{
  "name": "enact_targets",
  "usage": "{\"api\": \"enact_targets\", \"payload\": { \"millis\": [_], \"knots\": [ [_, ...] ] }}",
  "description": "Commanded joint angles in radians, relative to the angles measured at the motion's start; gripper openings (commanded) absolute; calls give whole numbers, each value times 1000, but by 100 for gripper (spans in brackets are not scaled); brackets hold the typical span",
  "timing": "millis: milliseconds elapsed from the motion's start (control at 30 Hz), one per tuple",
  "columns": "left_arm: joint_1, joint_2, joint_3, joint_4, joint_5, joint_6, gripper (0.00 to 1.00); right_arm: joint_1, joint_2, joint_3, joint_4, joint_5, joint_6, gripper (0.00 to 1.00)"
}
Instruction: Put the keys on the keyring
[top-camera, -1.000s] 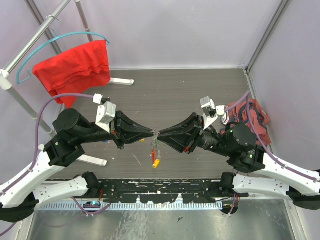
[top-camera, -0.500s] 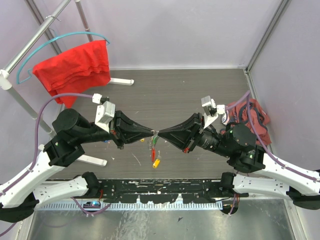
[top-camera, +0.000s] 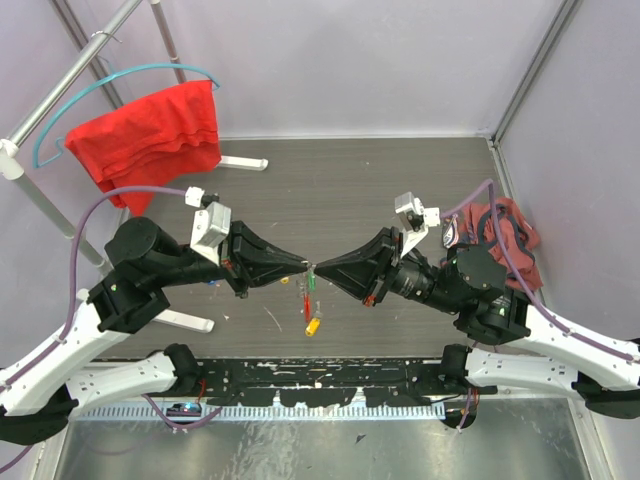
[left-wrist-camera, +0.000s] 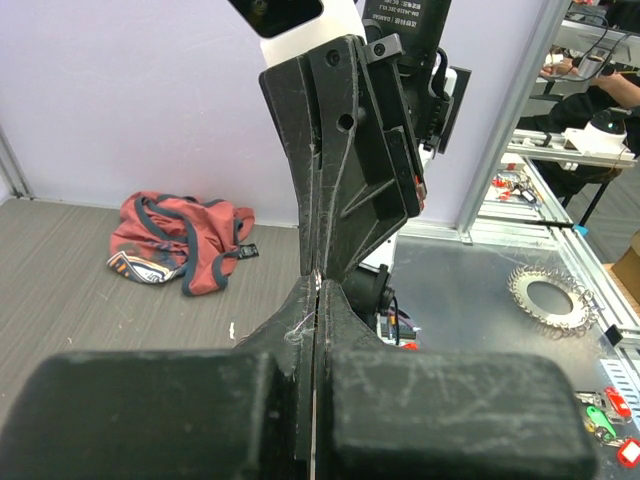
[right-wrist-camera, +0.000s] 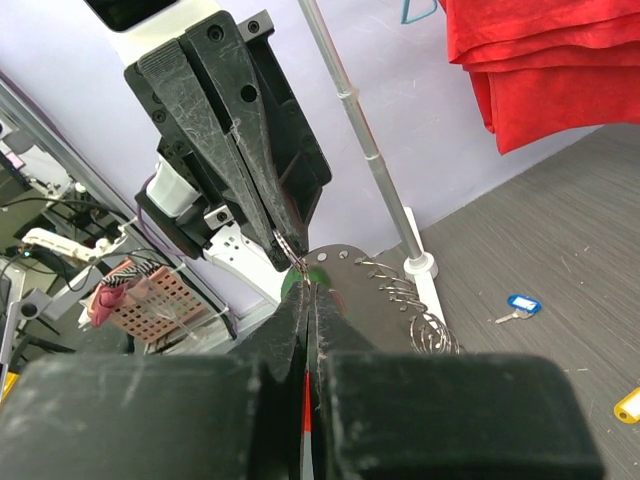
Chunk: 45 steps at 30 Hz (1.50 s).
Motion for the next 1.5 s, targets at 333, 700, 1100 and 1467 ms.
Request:
{"api": "enact_targets", "payload": {
  "millis": [333,700,1100,1467],
  "knots": [
    [-3,10,28,84,6,-6,0,5,59,71,-40,-12,-20,20],
    [-4,1,23,76,-1,-5,0,5,-30,81,-50,4,-181,32],
    [-2,14,19,109,16,-36,0,5,-15,87,-10,-100,-422,31],
    [-2,25,10,135,38,-58,0,5,24,109,21,-141,-459,30]
  ]
}}
